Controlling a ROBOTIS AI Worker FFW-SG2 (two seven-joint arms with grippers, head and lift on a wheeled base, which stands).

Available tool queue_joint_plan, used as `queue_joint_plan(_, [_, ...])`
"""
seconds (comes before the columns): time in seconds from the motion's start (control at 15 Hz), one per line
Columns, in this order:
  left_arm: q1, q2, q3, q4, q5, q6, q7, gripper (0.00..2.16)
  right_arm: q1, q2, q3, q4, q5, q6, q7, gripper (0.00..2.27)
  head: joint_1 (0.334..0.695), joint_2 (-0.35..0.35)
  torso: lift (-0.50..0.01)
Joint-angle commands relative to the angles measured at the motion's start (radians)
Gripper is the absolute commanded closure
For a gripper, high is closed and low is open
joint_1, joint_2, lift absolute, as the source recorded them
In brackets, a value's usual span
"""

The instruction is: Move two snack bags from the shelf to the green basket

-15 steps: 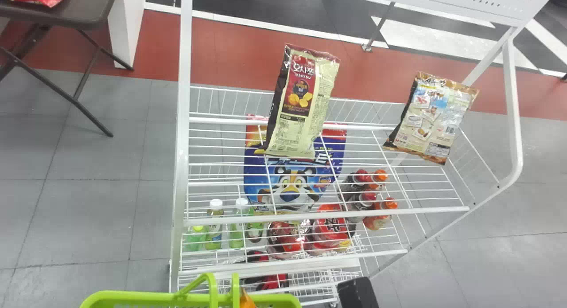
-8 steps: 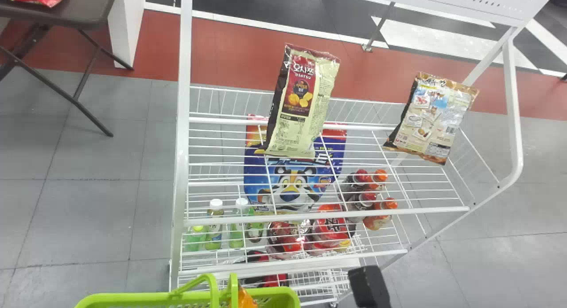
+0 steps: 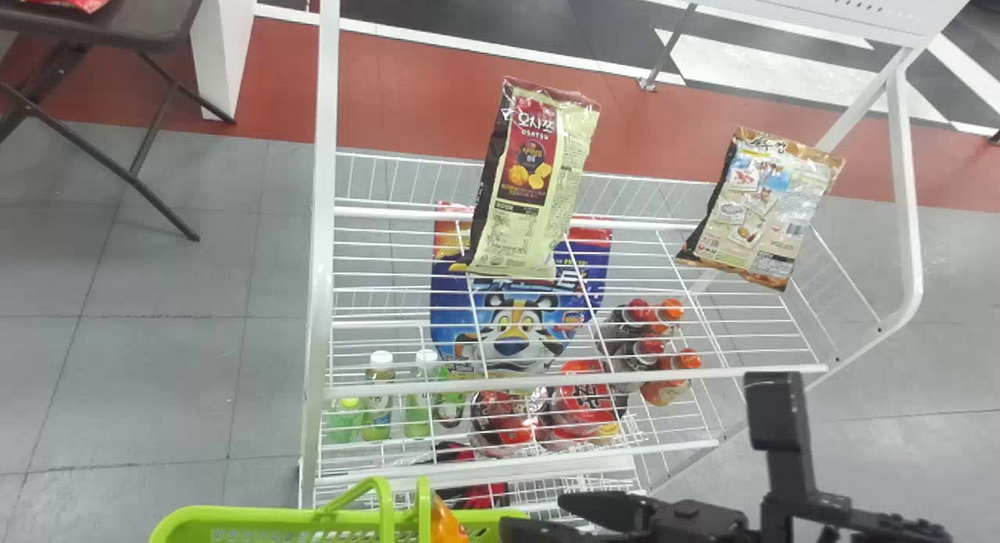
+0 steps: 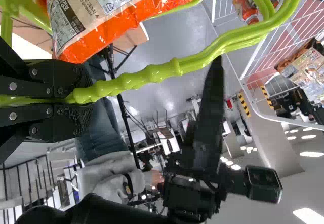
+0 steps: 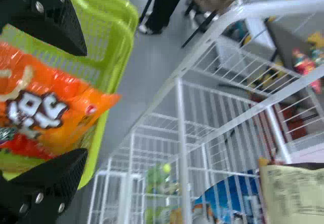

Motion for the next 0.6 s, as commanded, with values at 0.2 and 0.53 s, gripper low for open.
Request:
queue_joint_plan(0.2, [-0.019, -0.001, -0.005, 0.019, 0.002, 0.002, 0.003, 2.12, 0.037, 0.051, 0.077, 0.18, 0.142, -0.662, 0.049, 0.12, 0.695, -0.35, -0.016])
queue_joint_plan(0.53, [-0.026, -0.002, -0.005, 0.036, 0.008, -0.001, -0.002, 2.12, 0.085, 0.06, 0.241, 0.3, 0.309, -1.245, -0.085, 0.12, 0.695, -0.35, -0.016])
